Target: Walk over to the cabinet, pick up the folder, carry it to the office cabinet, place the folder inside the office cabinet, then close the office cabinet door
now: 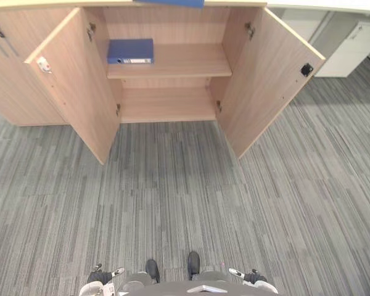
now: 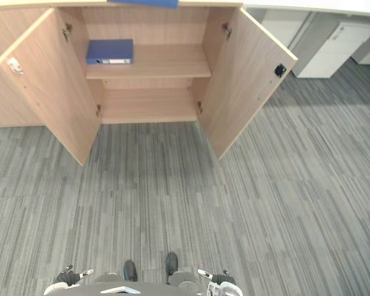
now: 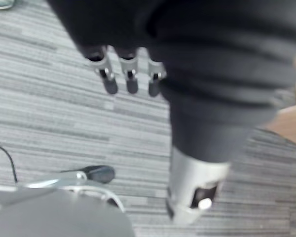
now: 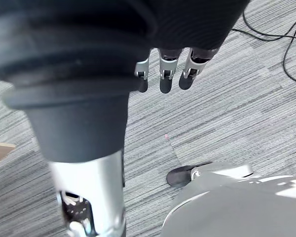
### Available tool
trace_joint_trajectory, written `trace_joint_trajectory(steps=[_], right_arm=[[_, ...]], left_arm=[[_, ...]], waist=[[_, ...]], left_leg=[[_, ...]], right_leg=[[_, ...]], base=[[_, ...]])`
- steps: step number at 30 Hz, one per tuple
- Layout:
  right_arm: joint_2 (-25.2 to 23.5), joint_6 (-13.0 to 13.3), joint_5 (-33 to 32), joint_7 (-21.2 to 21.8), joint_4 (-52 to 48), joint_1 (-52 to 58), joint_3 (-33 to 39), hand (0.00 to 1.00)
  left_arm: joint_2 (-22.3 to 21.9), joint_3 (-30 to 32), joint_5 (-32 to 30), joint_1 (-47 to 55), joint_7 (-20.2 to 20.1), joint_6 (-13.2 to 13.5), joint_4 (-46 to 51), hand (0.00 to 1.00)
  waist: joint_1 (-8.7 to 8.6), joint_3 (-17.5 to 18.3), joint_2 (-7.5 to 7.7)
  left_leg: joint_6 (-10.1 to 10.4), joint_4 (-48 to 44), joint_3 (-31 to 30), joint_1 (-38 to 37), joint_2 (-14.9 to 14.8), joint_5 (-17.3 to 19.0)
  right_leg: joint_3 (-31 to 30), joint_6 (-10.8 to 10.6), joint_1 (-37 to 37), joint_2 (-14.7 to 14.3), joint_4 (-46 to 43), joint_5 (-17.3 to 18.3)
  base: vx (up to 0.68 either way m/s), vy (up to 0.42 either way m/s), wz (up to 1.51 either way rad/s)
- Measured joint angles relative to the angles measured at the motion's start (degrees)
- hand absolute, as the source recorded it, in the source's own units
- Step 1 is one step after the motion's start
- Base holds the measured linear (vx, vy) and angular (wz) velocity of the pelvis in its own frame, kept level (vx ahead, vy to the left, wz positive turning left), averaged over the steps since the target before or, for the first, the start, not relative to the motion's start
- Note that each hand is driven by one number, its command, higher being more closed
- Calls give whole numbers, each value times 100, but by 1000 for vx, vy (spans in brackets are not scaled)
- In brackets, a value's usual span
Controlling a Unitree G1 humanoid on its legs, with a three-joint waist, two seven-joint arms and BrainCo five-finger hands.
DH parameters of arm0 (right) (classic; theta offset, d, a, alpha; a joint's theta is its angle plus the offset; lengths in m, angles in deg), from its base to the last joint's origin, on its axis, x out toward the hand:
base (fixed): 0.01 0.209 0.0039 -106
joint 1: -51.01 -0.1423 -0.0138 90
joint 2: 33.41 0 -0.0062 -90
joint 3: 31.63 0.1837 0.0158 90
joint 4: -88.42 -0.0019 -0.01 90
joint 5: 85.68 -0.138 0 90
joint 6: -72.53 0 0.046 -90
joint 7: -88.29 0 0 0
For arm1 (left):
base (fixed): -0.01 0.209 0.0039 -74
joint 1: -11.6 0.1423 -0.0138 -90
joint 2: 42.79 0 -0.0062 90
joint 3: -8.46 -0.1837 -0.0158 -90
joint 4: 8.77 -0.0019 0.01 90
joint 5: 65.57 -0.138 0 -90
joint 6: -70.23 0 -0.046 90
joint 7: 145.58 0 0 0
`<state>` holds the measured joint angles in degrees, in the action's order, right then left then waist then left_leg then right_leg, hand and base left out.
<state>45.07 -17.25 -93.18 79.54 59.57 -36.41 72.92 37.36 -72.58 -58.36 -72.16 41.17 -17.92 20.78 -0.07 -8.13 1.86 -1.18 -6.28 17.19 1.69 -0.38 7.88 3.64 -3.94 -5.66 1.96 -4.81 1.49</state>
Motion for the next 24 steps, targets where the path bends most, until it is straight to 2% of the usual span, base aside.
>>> trace_joint_trajectory(steps=[2,3,4,5,7,9,10,12,13,14,15,16,17,18,19,20,22,23,24], right_arm=[[-3,-2,0,1,-131,12,18,0],[-3,2,0,1,-203,15,19,0],[-8,8,-3,0,-409,11,23,0],[-47,32,-8,1,-529,12,24,0],[-80,76,-29,1,-547,11,15,0],[-95,114,-126,-1,-576,-4,14,0],[-96,121,-128,-2,-584,-24,15,0],[-54,120,-133,-3,-594,-73,13,0],[-55,118,-131,-6,-590,-59,11,0],[-63,121,-134,-5,-539,8,14,0],[-3,121,-134,-2,-496,-7,33,0],[83,122,-120,-4,-479,-37,28,0],[116,128,-120,-9,-512,-62,35,0],[122,128,-121,-12,-531,-60,37,0],[119,109,-122,-13,-607,-38,31,0],[110,111,-124,-11,-649,-5,10,0],[82,134,-175,-10,-699,7,-56,0],[30,161,-211,-6,-766,-21,-121,0],[-14,180,-233,-6,-799,-37,-143,0]], left_arm=[[-8,-32,5,-44,0,-2,98,0],[-19,-42,14,-81,-1,-1,99,0],[-68,-45,50,-166,-1,5,143,0],[-87,-63,64,-248,-2,11,150,0],[-106,-64,120,-312,0,10,148,0],[-248,-69,149,-386,1,47,142,0],[-286,-75,150,-434,1,52,138,0],[-297,-147,147,-477,-7,53,122,0],[-295,-215,146,-466,-8,53,118,0],[-322,-227,144,-449,-9,54,99,0],[-372,-216,143,-463,-7,57,84,0],[-455,-201,143,-469,-12,82,89,0],[-526,-129,144,-478,-13,107,122,0],[-566,-86,145,-482,-15,107,126,0],[-597,65,145,-501,-70,112,156,0],[-631,213,147,-479,-110,113,275,0],[-693,367,151,-477,-128,163,449,0],[-736,383,150,-484,-130,193,578,0],[-745,382,150,-507,-134,211,605,0]], waist=[[-10,-73,-34],[-9,-101,-66],[-25,-178,-110],[-62,-281,-137],[-56,-323,-45],[-138,-328,-42],[-173,-331,-46],[-275,-365,-100],[-349,-375,-106],[-384,-405,-150],[-398,-429,-190],[-355,-484,-387],[-357,-519,-449],[-357,-540,-475],[-397,-557,-482],[-379,-580,-482],[-270,-592,-458],[-187,-608,-384],[-133,-586,-382]], left_leg=[[7,-335,54,-4,-46,313],[-3,-368,61,-40,-60,344],[-24,-401,50,-113,-105,437],[-96,-463,26,-220,-98,561],[-53,-361,16,-576,-87,666],[21,-62,-70,-925,-140,710],[39,-9,-110,-952,-156,720],[116,146,-202,-1074,-237,764],[258,263,-336,-1224,-257,823],[423,377,-465,-1507,-297,916],[505,375,-490,-1632,-412,944],[723,264,-469,-1662,-577,832],[913,-109,-466,-1523,-648,705],[930,-485,-475,-1360,-721,664],[824,-1639,-475,-908,-902,479],[784,-3116,-485,-376,-1202,394],[765,-4589,-336,202,-1521,443],[651,-4901,-203,564,-1633,538],[600,-4909,-123,741,-1654,592]], right_leg=[[75,-141,-358,82,-1029,417],[118,-162,-476,97,-1349,451],[289,-161,-848,152,-2237,454],[473,-46,-1262,311,-3124,664],[706,-48,-1455,474,-3531,1050],[977,-40,-1743,466,-3142,1176],[1014,-15,-1862,440,-2951,1143],[1012,97,-2034,310,-2207,816],[946,131,-2000,221,-1591,457],[855,347,-1898,199,-1516,-103],[907,462,-1839,143,-1677,-186],[1008,550,-1836,87,-1956,125],[1073,642,-1804,74,-2097,356],[1128,686,-1706,66,-2087,434],[1201,700,-1399,34,-1919,577],[1232,731,-927,-50,-1639,633],[1240,809,-285,-165,-1334,688],[1206,843,29,-210,-1147,724],[1163,830,136,-219,-1065,747]], base=[[152,56,-16],[179,93,-8],[144,92,2],[150,80,3],[196,27,3],[336,-42,18],[417,-104,29],[371,-136,36],[502,-212,59],[532,-231,62],[535,-252,43],[519,-271,22],[602,-341,17],[600,-355,30],[588,-331,38],[389,-207,31],[394,-187,0],[422,-175,-18],[307,-79,-27]])
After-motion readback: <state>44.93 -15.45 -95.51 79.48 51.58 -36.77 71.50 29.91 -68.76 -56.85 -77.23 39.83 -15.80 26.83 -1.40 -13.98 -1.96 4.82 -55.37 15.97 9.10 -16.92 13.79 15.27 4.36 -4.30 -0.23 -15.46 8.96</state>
